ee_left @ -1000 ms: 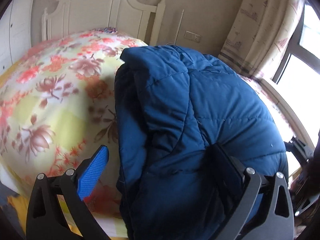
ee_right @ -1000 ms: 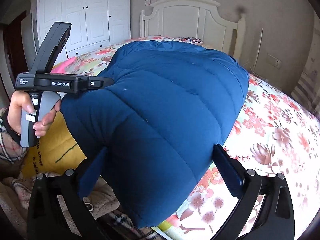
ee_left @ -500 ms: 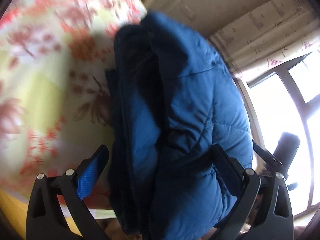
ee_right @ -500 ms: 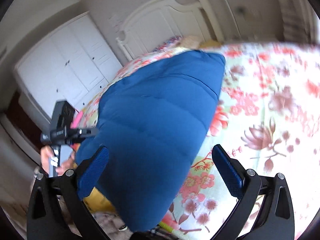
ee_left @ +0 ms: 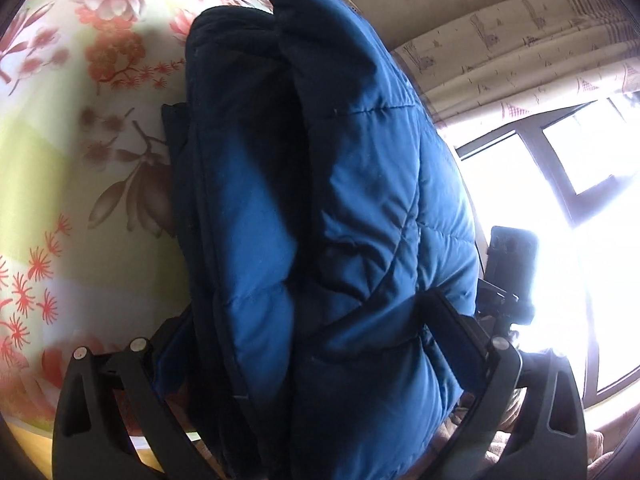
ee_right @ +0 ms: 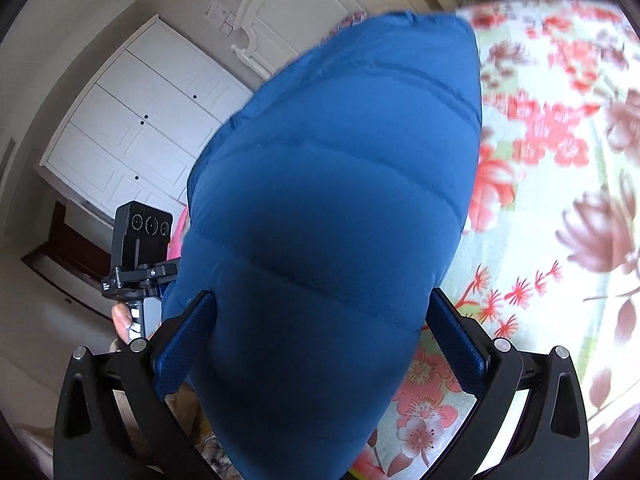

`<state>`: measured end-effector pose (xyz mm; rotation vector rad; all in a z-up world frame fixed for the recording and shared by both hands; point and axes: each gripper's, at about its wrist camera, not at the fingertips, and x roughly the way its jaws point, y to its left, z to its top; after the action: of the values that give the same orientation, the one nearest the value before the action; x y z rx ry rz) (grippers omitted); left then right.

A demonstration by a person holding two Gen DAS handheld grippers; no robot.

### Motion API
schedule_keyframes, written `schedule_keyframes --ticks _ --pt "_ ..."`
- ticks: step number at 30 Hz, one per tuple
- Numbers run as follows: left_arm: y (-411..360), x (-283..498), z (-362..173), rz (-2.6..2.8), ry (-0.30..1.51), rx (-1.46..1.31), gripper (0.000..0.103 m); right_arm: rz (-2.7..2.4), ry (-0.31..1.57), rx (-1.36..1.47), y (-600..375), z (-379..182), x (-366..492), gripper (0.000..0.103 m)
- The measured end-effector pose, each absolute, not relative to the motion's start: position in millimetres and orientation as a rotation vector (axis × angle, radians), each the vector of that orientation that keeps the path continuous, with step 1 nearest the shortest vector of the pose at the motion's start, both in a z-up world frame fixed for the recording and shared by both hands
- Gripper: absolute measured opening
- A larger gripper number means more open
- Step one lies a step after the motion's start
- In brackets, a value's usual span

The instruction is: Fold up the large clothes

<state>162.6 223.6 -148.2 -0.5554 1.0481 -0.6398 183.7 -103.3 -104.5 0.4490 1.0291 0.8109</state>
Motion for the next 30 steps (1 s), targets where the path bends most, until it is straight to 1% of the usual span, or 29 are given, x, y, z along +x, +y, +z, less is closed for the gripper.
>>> schedule_keyframes --ticks 6,8,10,11,13,14,16,18,21,25,30 --pt "206 163 -145 -0.657 1.038 -0.513 0.101 0.822 1.036 0.461 -99 -109 181 0.099" --pt "201 159 -145 -0.669 1.028 -0.536 0.096 0.816 1.017 0.458 -95 -109 180 0.099" --pt "207 152 -149 -0.674 1.001 -0.553 0.087 0.811 0.961 0.418 -89 -104 172 0.092" --pt "209 147 -150 -0.674 0.981 -0.559 0.085 0.805 0.933 0.396 -89 -102 168 0.09" --pt "210 136 -149 -0.662 0.927 -0.557 0.075 0.792 0.889 0.362 -86 -100 161 0.086" --pt "213 130 -150 -0.655 0.906 -0.553 0.073 0.783 0.858 0.345 -84 -99 157 0.083" --pt "211 121 -148 -0.631 0.857 -0.549 0.066 0.769 0.816 0.316 -81 -97 151 0.078" --pt "206 110 -143 -0.594 0.811 -0.539 0.06 0.753 0.776 0.292 -80 -92 147 0.074" --pt "182 97 -123 -0.548 0.749 -0.437 0.054 0.728 0.714 0.276 -87 -84 144 0.068" --pt "156 92 -100 -0.561 0.672 -0.387 0.052 0.695 0.623 0.309 -109 -70 146 0.066" --pt "126 126 -82 -0.619 0.624 -0.39 0.052 0.628 0.525 0.264 -138 -45 155 0.065"
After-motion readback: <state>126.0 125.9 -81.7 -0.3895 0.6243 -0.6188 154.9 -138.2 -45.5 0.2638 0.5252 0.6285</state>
